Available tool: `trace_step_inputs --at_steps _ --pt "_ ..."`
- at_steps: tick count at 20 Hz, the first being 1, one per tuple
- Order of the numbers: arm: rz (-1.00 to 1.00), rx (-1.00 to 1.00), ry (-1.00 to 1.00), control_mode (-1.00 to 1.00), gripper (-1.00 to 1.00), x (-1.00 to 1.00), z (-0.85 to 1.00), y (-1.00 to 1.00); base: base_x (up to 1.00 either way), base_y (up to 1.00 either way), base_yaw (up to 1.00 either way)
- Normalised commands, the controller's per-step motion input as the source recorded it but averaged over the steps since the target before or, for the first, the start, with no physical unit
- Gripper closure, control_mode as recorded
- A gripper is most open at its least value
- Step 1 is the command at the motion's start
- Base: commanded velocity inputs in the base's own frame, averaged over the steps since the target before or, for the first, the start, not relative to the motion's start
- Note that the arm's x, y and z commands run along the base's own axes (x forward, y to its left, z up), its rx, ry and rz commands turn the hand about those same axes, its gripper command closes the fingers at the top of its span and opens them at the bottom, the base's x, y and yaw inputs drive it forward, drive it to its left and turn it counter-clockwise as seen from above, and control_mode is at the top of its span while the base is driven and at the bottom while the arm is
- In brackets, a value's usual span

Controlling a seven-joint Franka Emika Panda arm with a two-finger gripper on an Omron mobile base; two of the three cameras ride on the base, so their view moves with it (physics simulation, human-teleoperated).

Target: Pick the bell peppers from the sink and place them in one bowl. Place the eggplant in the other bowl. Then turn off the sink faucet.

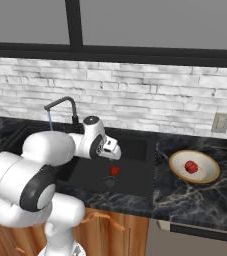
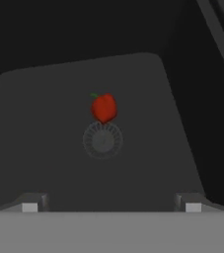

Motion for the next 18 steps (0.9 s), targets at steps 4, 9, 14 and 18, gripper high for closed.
trace_step_inputs --at_steps 4,9,14,18 --pt "0.06 0.0 0.08 -1.0 -1.0 0.5 -0.34 0.07 0.0 0.0 0.0" --pt "0.03 0.0 0.07 -1.0 -1.0 0.47 -0.32 0.0 0.0 0.0 0.0" --pt "0.01 0.0 0.07 -1.0 -1.0 0.49 -0.32 0.0 0.0 0.0 0.0" --pt "0.0 0.0 0.05 -1.0 -1.0 0.41 -0.3 0.0 0.0 0.0 0.0"
